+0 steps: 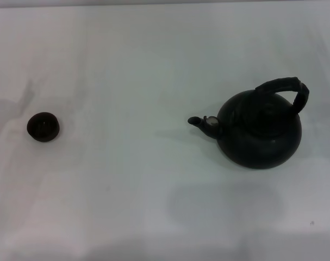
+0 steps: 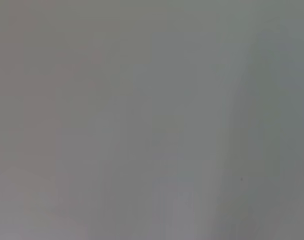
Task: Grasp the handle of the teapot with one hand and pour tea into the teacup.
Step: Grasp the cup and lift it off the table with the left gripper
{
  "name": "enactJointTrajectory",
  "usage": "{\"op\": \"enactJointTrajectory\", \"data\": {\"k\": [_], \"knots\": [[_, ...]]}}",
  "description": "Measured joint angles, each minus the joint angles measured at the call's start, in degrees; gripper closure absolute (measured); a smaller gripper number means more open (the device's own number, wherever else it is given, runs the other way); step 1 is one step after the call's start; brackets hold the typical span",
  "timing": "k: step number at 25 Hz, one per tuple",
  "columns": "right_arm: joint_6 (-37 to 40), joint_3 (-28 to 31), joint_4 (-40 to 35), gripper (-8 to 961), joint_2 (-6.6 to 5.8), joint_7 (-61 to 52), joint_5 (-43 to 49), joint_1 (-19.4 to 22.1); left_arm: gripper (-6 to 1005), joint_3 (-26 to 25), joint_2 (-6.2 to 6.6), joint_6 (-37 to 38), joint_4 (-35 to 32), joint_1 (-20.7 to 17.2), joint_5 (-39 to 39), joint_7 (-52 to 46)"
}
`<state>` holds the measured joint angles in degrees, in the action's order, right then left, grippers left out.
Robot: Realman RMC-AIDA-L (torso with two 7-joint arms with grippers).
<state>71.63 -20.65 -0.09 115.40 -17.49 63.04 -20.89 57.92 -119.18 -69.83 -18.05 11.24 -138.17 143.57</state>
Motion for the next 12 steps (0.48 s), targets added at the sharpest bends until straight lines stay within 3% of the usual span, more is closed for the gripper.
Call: {"op": "enactJointTrajectory", "data": {"k": [12], "knots": [[-0.3, -0.01, 0.0, 79, 0.0, 0.0, 0.15, -0.02, 151, 0.0, -0.07, -0.05, 0.87, 0.01, 0.0, -0.05]]}}
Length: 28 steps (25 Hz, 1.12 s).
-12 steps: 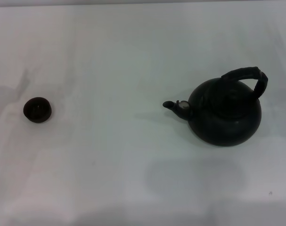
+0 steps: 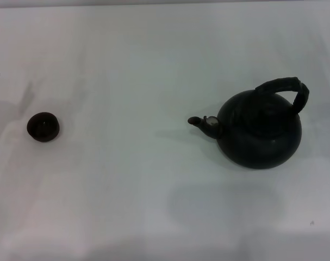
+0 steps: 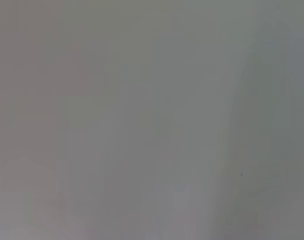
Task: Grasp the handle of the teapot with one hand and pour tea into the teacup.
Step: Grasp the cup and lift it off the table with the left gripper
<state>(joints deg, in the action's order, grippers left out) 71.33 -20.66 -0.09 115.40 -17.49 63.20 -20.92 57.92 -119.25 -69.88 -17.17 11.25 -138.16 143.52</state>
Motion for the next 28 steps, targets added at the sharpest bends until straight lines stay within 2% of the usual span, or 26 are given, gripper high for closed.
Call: {"op": "enactJointTrajectory", "data": {"k": [5, 8, 10, 12, 14, 16, 17, 20, 24, 28], "knots": [[-0.05, 0.01, 0.0, 79, 0.0, 0.0, 0.0, 0.0, 150, 0.01, 0.1, 0.28, 0.26, 0.01, 0.06, -0.65], [-0.06, 0.0, 0.0, 79, 0.0, 0.0, -0.01, 0.0, 150, 0.47, 0.5, 0.77, -1.33, -0.05, 1.9, -5.03], [-0.07, 0.01, 0.0, 79, -0.01, 0.0, -0.02, 0.0, 149, 0.61, 0.74, 2.11, -5.95, -1.08, 5.87, -11.78], [-0.09, 0.01, 0.0, 80, -0.06, 0.0, 0.04, -0.01, 149, 0.61, 0.73, 5.4, -13.59, -3.2, 11.44, -19.27], [-0.12, 0.01, 0.0, 80, -0.07, 0.0, 0.05, -0.04, 148, 1.08, 0.35, 11.14, -24.71, -5.85, 20.25, -29.69], [-0.13, 0.01, 0.0, 80, -0.08, 0.0, 0.02, -0.11, 148, 2.02, 0.39, 15.12, -31.86, -6.88, 27.64, -39.87], [-0.13, 0.02, 0.0, 80, -0.08, 0.0, 0.0, -0.13, 148, 2.44, 0.7, 16.57, -36.12, -7.08, 32.72, -47.91], [-0.14, 0.29, 0.0, 80, -0.08, 0.22, -0.11, -0.01, 147, 1.98, 1.4, 16.86, -44.8, -6.81, 45.91, -65.53], [-0.34, 0.51, 0.0, 80, -0.02, 0.49, -0.21, 0.01, 147, 0.97, 0.87, 16.12, -57.58, -6.51, 65.66, -86.45], [-0.47, 0.63, -0.12, 80, 0.0, 0.51, -0.26, 0.0, 146, 1.1, 0.85, 10.59, -64.58, -4.09, 79.67, -101.37]]}}
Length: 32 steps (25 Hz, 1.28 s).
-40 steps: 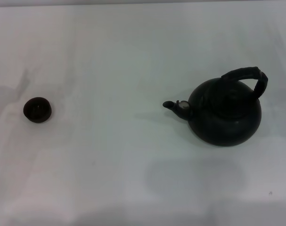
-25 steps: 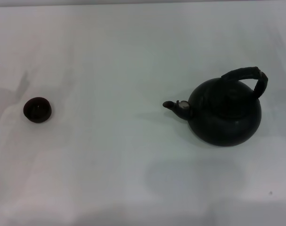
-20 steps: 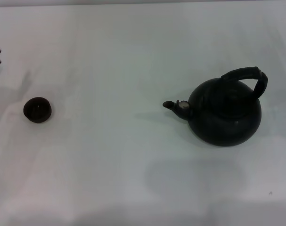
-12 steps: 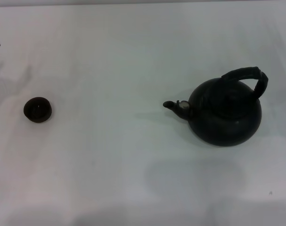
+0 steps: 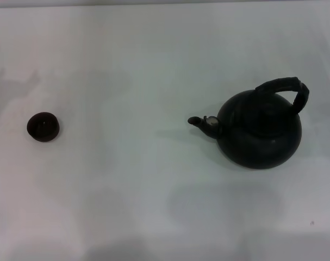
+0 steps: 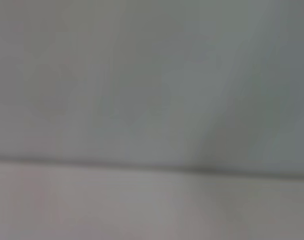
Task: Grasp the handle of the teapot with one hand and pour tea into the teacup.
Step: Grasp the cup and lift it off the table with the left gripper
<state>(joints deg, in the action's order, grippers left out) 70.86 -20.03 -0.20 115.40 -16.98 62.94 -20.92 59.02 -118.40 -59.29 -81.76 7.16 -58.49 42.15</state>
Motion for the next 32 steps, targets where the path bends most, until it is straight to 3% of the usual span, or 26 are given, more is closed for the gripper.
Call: {"op": "enactJointTrajectory", "data": {"k": [3, 4, 9, 20, 32], "knots": [[-0.06, 0.08, -0.22, 80, 0.0, 0.01, -0.06, -0.07, 145, -0.32, 0.38, -5.61, -1.86, 3.01, 7.01, -6.79], [-0.1, 0.08, -0.27, 80, 0.0, 0.02, -0.07, -0.12, 145, -0.42, 0.7, -12.69, -2.35, 6.62, 13.7, -11.24], [-0.39, 0.08, -0.41, 80, 0.0, 0.08, -0.1, -0.4, 141, -0.24, 0.22, -21.18, -2.07, 10.84, 20.12, -13.0], [-0.41, 0.26, -0.57, 80, -0.08, 0.11, -0.1, -0.16, 127, -0.36, 0.04, -26.48, -1.74, 11.47, 20.23, -14.38], [-0.38, 0.44, -0.59, 81, -0.09, 0.11, -0.1, -0.52, 127, 0.03, 0.0, -26.85, 4.3, 12.44, 22.11, -14.11]]}}
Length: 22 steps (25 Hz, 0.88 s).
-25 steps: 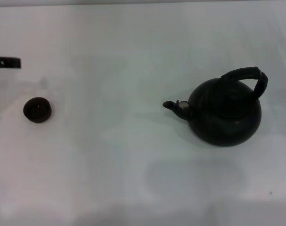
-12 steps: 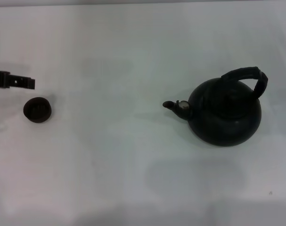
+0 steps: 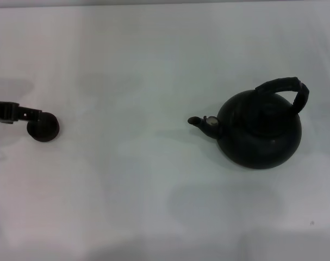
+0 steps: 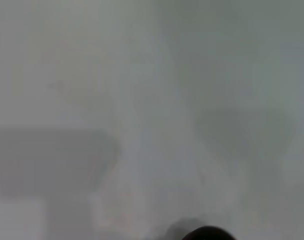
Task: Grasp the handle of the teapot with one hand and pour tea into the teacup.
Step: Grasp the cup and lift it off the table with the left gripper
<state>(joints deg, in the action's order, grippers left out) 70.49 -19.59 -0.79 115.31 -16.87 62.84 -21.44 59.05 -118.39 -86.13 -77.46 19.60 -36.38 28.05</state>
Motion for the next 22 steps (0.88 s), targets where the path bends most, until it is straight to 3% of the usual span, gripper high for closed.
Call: {"op": "enactJointTrajectory", "data": {"k": [22], "knots": [[0.45, 0.26, 0.5, 81, 0.0, 0.07, 0.0, 0.44, 128, -0.05, 0.0, 2.77, 10.56, 6.23, 2.65, 1.38]]}}
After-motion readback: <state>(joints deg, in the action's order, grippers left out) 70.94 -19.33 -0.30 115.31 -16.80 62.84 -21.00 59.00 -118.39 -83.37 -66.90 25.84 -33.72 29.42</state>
